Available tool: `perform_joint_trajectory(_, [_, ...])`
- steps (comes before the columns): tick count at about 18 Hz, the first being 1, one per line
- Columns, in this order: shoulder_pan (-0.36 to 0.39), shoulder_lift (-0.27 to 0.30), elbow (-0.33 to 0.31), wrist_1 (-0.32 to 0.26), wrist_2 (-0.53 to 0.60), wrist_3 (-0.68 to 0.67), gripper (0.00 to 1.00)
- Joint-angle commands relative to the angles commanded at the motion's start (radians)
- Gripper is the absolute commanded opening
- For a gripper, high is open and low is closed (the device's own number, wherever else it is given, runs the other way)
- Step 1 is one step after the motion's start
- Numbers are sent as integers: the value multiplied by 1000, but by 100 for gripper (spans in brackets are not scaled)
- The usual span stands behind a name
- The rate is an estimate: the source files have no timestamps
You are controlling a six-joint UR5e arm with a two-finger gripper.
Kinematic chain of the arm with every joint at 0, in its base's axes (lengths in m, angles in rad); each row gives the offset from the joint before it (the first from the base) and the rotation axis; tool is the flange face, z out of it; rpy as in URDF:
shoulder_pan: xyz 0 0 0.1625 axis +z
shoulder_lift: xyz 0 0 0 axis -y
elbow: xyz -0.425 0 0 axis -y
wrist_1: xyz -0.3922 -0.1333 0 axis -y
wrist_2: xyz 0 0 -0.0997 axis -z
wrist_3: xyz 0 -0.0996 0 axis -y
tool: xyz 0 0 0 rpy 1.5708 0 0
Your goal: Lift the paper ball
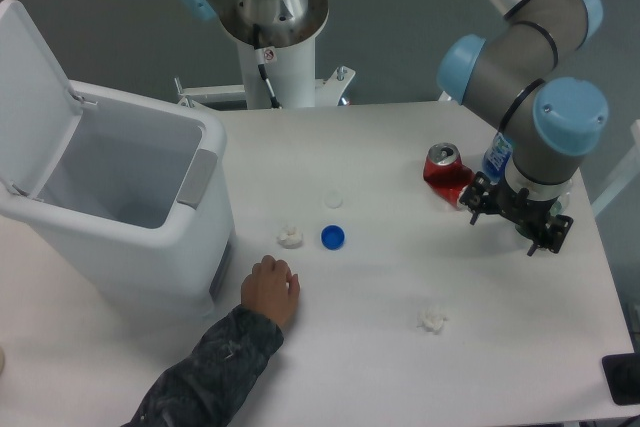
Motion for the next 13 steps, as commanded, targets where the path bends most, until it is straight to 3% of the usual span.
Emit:
perform_joint_trajectory(8, [-3,0,-31,3,0,-37,100])
perform_joint_trajectory(13, [-5,9,-89,60,-3,-46,100])
